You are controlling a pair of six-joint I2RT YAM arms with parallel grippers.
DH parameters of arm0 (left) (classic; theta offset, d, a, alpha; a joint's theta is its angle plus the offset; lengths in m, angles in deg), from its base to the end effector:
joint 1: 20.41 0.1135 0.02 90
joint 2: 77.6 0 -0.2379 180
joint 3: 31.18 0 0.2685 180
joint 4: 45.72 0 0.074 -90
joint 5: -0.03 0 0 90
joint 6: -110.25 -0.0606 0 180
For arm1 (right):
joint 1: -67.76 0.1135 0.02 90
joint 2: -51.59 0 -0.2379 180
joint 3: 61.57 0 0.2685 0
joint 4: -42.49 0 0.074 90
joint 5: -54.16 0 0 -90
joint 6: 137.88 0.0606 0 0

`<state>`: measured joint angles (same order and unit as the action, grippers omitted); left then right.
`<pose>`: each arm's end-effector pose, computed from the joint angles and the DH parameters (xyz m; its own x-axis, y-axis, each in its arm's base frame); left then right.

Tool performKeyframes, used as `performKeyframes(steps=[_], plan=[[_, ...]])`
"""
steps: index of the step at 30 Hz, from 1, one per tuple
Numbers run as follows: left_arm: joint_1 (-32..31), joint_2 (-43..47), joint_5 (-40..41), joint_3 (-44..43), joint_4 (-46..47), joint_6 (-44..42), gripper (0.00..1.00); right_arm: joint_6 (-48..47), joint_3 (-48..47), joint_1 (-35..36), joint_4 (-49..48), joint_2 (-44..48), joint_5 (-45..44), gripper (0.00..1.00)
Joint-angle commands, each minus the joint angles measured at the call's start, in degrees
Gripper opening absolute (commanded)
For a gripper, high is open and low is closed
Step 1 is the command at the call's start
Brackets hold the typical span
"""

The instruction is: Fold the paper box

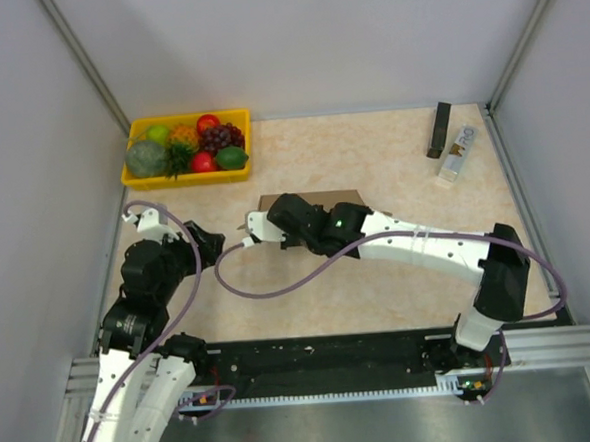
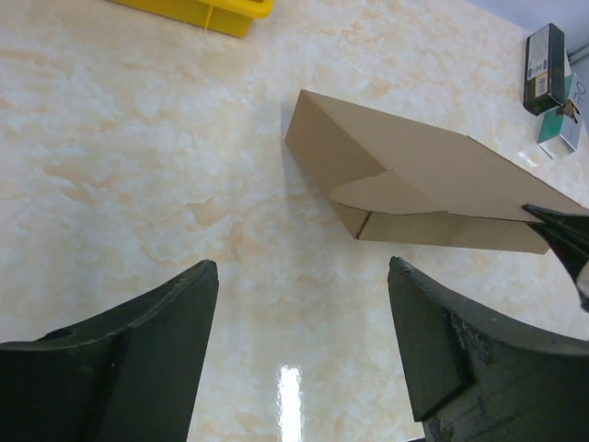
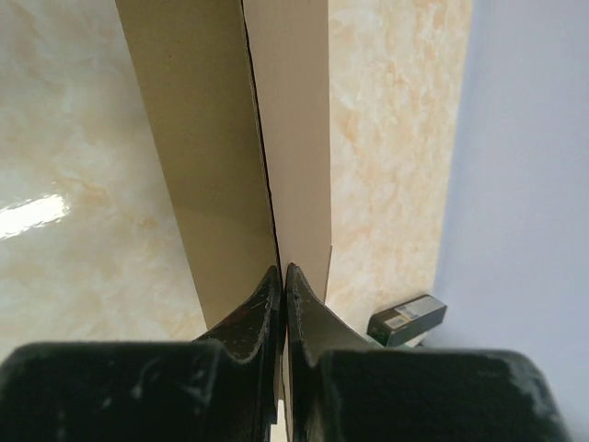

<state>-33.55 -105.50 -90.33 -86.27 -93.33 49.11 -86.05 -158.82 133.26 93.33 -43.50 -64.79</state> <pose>0.1701 -0.0401 0.3005 -0.4101 -0.3999 -0.8197 0.0401 0.8900 -0.4543 0.1898 0.3457 0.2652 0.1653 -0.9413 -0.2944 -0.7143 0.0916 -0.6938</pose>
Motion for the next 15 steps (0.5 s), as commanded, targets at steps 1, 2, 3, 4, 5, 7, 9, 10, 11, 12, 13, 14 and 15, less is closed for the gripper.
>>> performKeyframes(steps=[1, 2, 3, 4, 5, 7, 9, 10, 11, 12, 13, 14, 15], plan=[[0.3, -0.4, 1.6, -3.1, -0.1, -2.9, 0.79, 5.4, -6.7, -3.2, 10.3, 1.5, 12.3, 0.0], [0.3, -0.5, 1.5, -3.4, 0.0, -3.1, 0.79, 5.7, -8.5, -3.7, 11.0, 1.3, 13.3, 0.0], [0.3, -0.6, 1.3, -3.5, -0.1, -3.3, 0.79, 6.3, -9.3, -4.1, 11.6, 1.0, 15.5, 0.0], [0.3, -0.6, 1.2, -3.5, 0.0, -3.6, 0.79, 6.5, -10.1, -5.2, 13.2, 0.9, 16.5, 0.0], [0.3, -0.8, 0.6, -3.4, 0.4, -4.0, 0.79, 7.1, -11.4, -5.8, 13.7, 0.8, 17.7, 0.0], [0.3, -0.8, -2.9, -3.2, 1.6, -5.9, 0.79, 7.6, -12.6, -7.8, 15.1, 0.3, 20.6, 0.0], [0.3, -1.3, -8.4, -2.4, 4.4, -8.1, 0.78, 8.2, -14.4, -9.3, 15.9, -0.4, 24.0, 0.0], [0.3, -1.5, -10.4, -2.2, 5.4, -11.0, 0.78, 8.3, -15.1, -9.9, 16.3, -1.3, 25.2, 0.0], [0.3, -2.2, -12.6, -2.0, 6.6, -12.7, 0.79, 8.5, -16.2, -11.3, 16.9, -1.8, 26.3, 0.0], [0.2, -2.6, -19.3, -1.7, 9.4, -15.0, 0.79, 8.5, -16.6, -11.7, 17.1, -2.2, 28.0, 0.0], [0.2, -3.0, -23.2, -1.3, 11.0, -20.5, 0.79, 8.6, -17.1, -12.3, 17.3, -3.1, 28.7, 0.0], [0.2, -4.0, -27.1, -0.6, 12.4, -23.1, 0.78, 8.5, -17.4, -13.2, 17.5, -3.4, 28.8, 0.0], [0.2, -4.6, -31.4, -0.6, 13.3, -25.6, 0.77, 8.5, -17.7, -13.7, 17.9, -4.0, 30.4, 0.0]])
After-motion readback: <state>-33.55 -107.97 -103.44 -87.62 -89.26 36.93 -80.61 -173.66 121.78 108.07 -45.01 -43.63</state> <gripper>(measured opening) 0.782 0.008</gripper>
